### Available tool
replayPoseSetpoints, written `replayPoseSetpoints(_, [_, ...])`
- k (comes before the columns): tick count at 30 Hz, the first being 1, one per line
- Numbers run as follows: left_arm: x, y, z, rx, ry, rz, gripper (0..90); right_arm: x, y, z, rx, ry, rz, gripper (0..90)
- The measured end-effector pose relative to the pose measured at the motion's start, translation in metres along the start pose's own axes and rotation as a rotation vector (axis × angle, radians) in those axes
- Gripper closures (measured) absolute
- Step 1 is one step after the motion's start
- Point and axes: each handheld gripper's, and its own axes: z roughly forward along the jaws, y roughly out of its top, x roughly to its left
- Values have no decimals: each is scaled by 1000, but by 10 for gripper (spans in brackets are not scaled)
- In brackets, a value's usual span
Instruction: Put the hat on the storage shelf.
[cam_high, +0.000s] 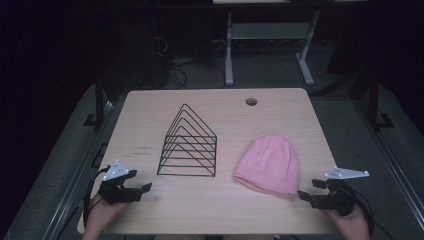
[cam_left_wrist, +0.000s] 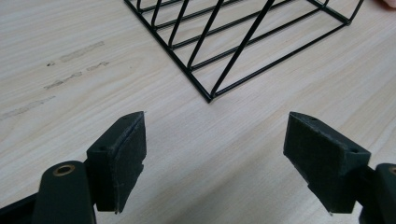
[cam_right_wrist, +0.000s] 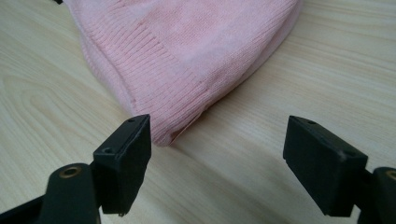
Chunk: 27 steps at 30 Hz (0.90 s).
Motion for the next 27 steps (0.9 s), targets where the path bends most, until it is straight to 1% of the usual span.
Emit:
replayPoseSetpoints(2, [-1,0,0,1,0,0,213,0,0,0,-2,0,-1,229])
replayPoseSetpoints(3, [-1,0,0,3,0,6,213,0,0,-1,-4,-1,3,229])
replayPoseSetpoints(5, [-4,-1,-1,1,-1,2,213,-1,0,0,-8,-4,1,229])
replayPoseSetpoints(7, [-5,-2,-3,3,-6,9,213,-1,0,0,-8,-3,4,229])
replayPoseSetpoints(8, [-5,-2,-3,12,-5,22,213,0,0,0,-7,-2,6,229])
replayPoseSetpoints(11, [-6,-1,-3,-6,-4,21,213,2,3,1,-6,2,-13,229])
replayPoseSetpoints(12, [-6,-2,-3,-4,-4,23,214,3,4,1,-5,-7,-24,229])
replayPoseSetpoints(13, [-7,-2,-2,-7,-6,15,213,4,6,1,-8,-18,-28,229])
replayPoseSetpoints(14, [-7,-2,-1,2,-10,28,213,5,8,-1,-32,-21,-39,229])
replayPoseSetpoints(16, [-7,-2,-2,-2,-11,28,213,6,9,-2,-37,-18,-36,229])
replayPoseSetpoints(17, [-8,-2,-2,-3,-12,29,213,8,10,-2,-34,-19,-46,229])
replayPoseSetpoints(18, [-8,-2,-3,-9,-7,28,212,8,14,0,-18,-32,-66,212])
replayPoseSetpoints(19, [-8,-2,-3,-9,-7,28,212,8,14,0,-18,-32,-66,212])
replayPoseSetpoints(20, [-7,-2,-3,1,-5,35,212,8,21,0,6,-23,-61,209])
replayPoseSetpoints(21, [-7,-2,-3,1,-5,35,212,8,21,0,6,-23,-61,209])
replayPoseSetpoints(22, [-6,-3,-3,1,-3,35,212,7,25,0,-2,-20,-67,209])
replayPoseSetpoints(24, [-5,-3,-3,7,-1,32,212,4,35,-1,7,1,-53,209])
replayPoseSetpoints(25, [-5,-3,-3,-2,-1,22,212,3,38,-1,10,4,-62,209])
replayPoseSetpoints(26, [-4,-3,-4,2,0,32,211,1,47,0,19,15,-52,208])
replayPoseSetpoints(27, [-5,-3,-4,-10,0,21,211,1,47,0,19,15,-52,208])
